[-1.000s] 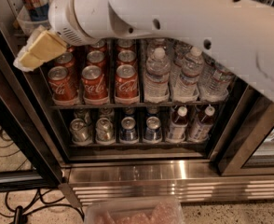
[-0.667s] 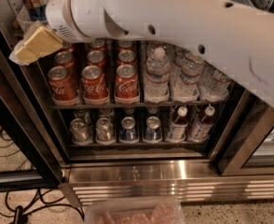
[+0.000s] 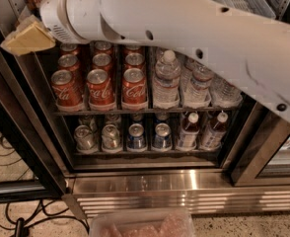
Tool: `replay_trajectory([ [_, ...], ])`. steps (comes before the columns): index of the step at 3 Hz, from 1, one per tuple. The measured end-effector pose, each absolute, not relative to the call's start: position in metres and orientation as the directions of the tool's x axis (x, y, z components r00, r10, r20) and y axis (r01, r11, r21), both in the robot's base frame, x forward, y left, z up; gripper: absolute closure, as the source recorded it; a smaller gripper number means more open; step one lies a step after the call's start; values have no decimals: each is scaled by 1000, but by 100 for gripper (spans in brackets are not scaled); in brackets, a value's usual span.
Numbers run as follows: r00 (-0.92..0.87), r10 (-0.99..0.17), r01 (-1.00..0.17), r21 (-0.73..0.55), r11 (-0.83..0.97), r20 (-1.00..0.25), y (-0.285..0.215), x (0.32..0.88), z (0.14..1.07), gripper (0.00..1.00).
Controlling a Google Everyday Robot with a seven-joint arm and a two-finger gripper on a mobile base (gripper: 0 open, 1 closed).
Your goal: Pick redbull can from top shelf of fridge
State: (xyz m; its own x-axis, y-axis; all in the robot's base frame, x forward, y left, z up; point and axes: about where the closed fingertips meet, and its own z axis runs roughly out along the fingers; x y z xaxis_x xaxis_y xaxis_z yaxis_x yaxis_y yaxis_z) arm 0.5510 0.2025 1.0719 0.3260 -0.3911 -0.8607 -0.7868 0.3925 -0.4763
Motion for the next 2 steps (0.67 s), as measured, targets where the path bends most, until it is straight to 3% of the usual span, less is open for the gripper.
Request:
replay_trajectory([
  [1, 329, -377, -785, -472, 400, -866, 205, 554, 1074, 27],
  [2, 331, -368, -780, -471, 411, -869, 205, 556, 1076, 25],
])
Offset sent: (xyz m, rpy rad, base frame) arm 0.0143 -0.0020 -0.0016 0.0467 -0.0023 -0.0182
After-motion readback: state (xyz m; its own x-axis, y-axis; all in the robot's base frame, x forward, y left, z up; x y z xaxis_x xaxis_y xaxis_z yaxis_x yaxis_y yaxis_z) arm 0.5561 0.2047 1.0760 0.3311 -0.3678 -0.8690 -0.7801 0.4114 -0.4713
